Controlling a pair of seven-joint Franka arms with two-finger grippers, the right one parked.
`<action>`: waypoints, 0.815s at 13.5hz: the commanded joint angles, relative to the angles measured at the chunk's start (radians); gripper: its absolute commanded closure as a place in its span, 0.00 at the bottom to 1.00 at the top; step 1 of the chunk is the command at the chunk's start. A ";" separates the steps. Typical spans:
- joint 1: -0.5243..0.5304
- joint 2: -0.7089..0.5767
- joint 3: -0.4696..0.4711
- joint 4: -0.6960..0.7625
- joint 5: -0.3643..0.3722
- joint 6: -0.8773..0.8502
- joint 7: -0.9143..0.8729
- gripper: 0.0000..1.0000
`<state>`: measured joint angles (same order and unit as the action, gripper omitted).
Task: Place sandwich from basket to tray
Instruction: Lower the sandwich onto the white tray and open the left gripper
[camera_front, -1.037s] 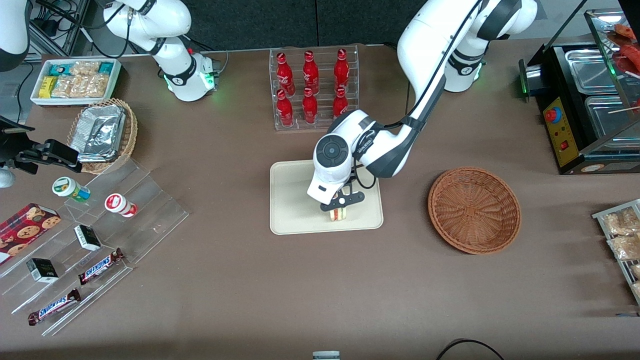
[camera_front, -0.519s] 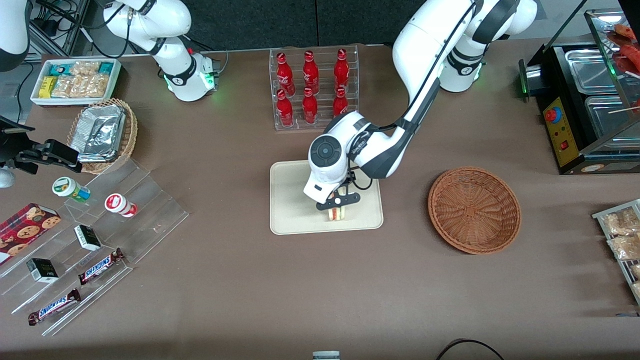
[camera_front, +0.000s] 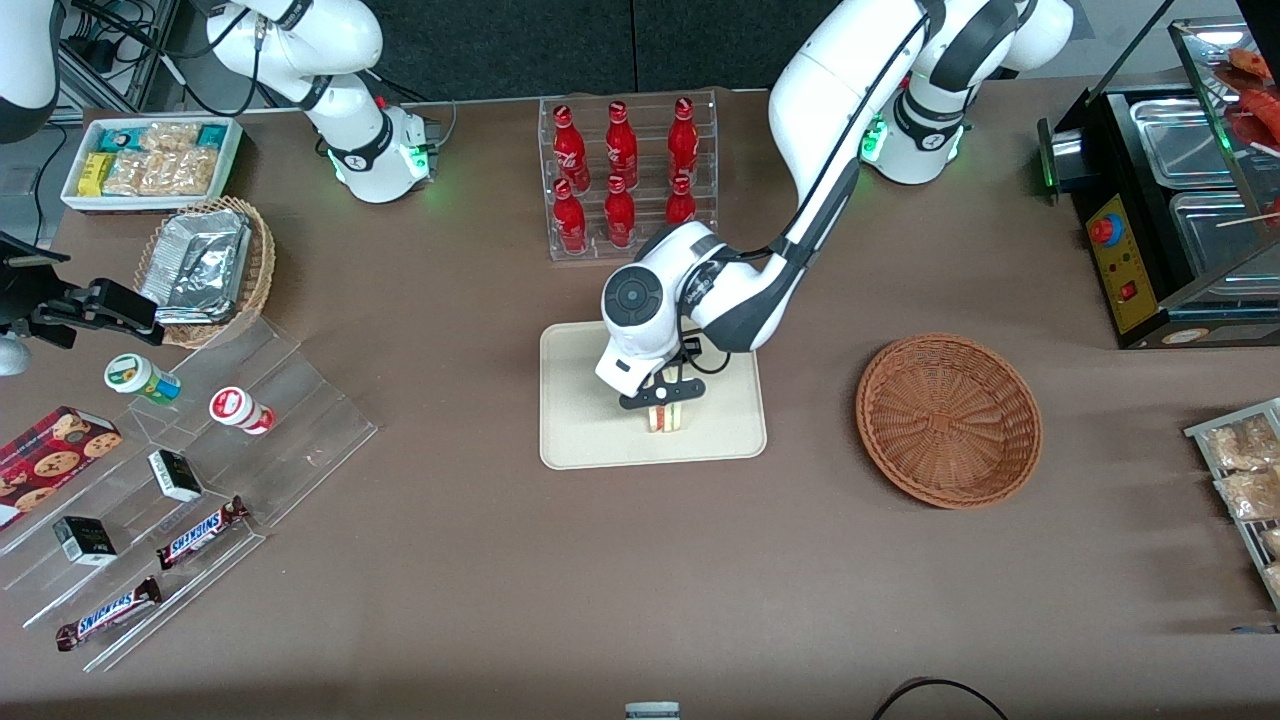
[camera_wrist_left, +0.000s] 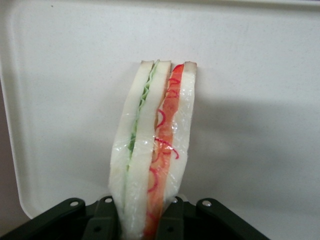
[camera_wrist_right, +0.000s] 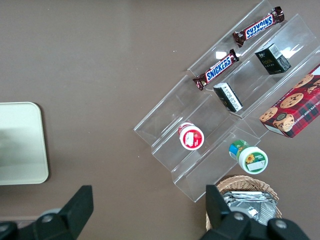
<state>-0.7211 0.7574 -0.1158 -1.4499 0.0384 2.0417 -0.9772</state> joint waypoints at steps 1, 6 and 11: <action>-0.018 -0.007 0.015 -0.024 0.014 0.029 0.003 1.00; -0.017 -0.004 0.015 -0.021 0.012 0.032 -0.006 0.00; -0.008 -0.024 0.021 0.029 0.008 0.003 -0.011 0.00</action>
<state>-0.7235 0.7544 -0.1057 -1.4423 0.0391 2.0678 -0.9781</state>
